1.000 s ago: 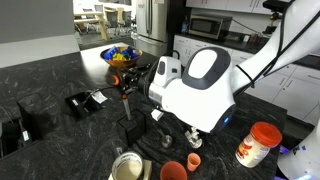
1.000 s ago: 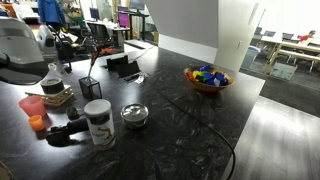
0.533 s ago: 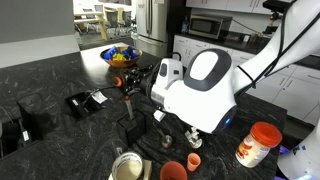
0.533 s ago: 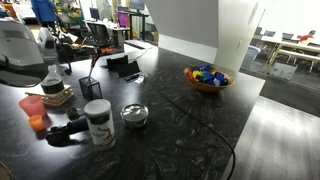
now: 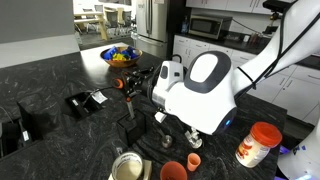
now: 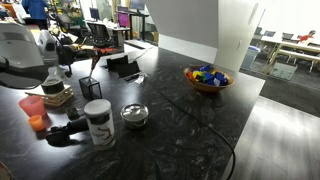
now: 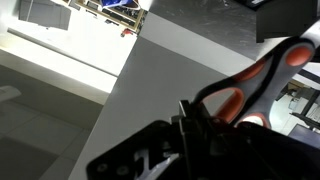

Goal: Put the scissors inside the black object

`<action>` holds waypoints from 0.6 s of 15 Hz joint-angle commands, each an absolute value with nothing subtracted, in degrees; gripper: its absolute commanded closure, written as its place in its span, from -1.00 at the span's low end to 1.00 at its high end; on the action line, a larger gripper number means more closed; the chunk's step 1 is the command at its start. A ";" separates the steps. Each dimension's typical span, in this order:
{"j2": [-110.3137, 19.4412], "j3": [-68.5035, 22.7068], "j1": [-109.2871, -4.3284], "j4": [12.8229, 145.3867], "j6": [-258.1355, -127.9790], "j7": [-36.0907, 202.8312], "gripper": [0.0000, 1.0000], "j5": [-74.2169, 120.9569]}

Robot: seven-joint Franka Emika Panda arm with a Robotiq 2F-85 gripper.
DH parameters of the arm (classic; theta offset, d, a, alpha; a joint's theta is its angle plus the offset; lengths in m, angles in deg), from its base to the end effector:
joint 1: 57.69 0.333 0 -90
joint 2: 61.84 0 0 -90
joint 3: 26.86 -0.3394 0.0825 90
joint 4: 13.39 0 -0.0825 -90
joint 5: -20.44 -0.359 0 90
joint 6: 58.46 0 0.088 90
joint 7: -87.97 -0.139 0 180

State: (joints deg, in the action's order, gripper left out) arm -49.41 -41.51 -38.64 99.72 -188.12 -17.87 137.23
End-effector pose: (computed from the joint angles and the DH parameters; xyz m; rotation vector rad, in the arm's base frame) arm 0.5572 0.3060 0.4346 2.0774 0.2697 1.7702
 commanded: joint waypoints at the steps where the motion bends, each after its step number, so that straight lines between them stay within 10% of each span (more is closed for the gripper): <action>1: -49.97 -42.66 -39.83 100.62 -187.87 -20.37 0.96 139.25; 9: -49.72 -42.84 -39.87 100.63 -189.16 -22.65 0.96 139.99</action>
